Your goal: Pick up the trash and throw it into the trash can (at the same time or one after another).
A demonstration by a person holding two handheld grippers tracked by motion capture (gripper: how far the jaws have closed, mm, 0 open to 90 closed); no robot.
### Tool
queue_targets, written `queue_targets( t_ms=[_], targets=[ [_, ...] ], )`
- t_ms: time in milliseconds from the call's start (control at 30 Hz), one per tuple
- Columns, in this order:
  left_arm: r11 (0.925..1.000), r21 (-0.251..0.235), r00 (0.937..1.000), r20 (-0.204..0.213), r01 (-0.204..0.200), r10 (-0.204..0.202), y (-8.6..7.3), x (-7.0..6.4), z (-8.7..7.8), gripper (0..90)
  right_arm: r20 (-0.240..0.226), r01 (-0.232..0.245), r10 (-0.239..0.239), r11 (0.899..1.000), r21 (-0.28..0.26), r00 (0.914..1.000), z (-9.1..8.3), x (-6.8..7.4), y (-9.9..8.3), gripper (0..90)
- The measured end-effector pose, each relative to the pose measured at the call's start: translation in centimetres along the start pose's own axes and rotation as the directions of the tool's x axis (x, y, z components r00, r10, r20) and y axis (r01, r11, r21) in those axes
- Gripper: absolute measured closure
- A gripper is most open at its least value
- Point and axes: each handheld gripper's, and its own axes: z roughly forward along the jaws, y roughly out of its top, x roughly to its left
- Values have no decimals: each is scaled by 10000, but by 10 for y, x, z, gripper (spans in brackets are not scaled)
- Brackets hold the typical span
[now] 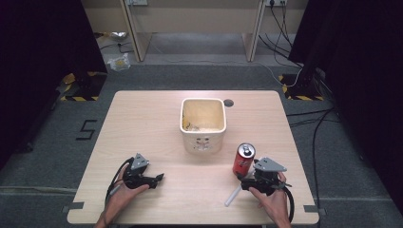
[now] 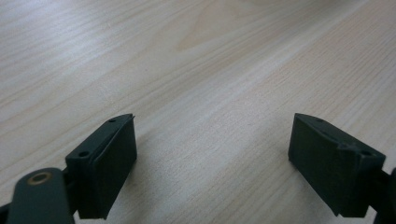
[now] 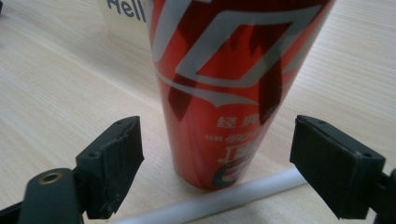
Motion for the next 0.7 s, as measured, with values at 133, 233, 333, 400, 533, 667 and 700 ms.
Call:
queue_targets(
  t_ms=[133, 233, 333, 400, 533, 667, 700],
  targets=[
    [10000, 24, 10000, 8, -7, 7, 0, 0, 0, 144, 43, 51, -51, 10000, -28, 10000, 6, -1, 1, 193],
    [10000, -11, 10000, -1, 11, -11, 0, 0, 0, 144, 52, 121, -121, 9999, 16, 9999, 9, -1, 1, 212],
    [10000, 12, 10000, 3, -8, 8, 0, 0, 0, 144, 44, 54, -54, 10000, -9, 10000, 13, -2, 1, 238],
    [10000, 1, 10000, 0, -1, 1, 0, 0, 0, 144, -2, 62, -62, 10000, 7, 10000, 15, -2, 1, 246],
    [10000, -4, 10000, 2, 1, -1, 0, 0, 0, 144, -135, -13, 13, 10000, -3, 9999, 16, -2, 1, 288],
    [10000, -6, 10000, -1, 12, -12, 0, 0, 0, 144, -91, 8, -10, 9999, -157, 10000, 15, -2, 1, 337],
    [10000, 0, 10000, 0, 9, -9, 0, 0, 0, 144, -74, 54, -56, 9997, -235, 10000, 15, -2, 2, 337]
  ],
)
